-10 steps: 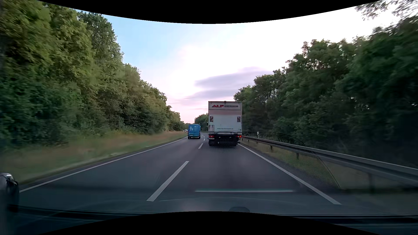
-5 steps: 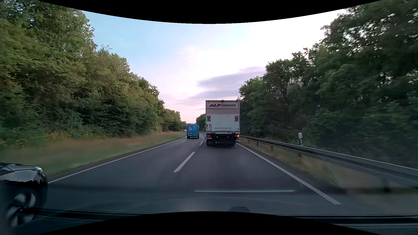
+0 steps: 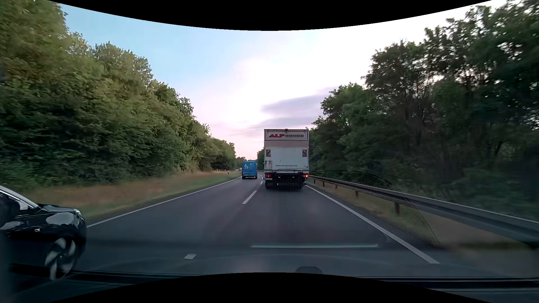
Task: Follow the waypoints while adhering to traffic rules and regulations
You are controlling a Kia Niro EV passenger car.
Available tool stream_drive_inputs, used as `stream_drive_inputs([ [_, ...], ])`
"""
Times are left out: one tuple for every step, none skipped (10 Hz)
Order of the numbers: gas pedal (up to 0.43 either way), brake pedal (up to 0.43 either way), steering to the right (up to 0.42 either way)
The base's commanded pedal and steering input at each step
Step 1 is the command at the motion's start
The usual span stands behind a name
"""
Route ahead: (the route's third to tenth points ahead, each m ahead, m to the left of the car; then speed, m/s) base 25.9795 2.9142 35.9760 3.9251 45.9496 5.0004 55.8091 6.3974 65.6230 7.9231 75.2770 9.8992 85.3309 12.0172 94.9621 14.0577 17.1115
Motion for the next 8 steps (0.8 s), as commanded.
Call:
stream_drive_inputs([
  [0.008,0.0,-0.019],
  [0.0,0.0,-0.019],
  [0.0,0.0,-0.019],
  [0.0,0.0,-0.019],
  [0.0,0.0,-0.018],
  [0.0,0.0,-0.018],
  [0.0,0.0,-0.016],
  [0.0,0.0,-0.014],
])
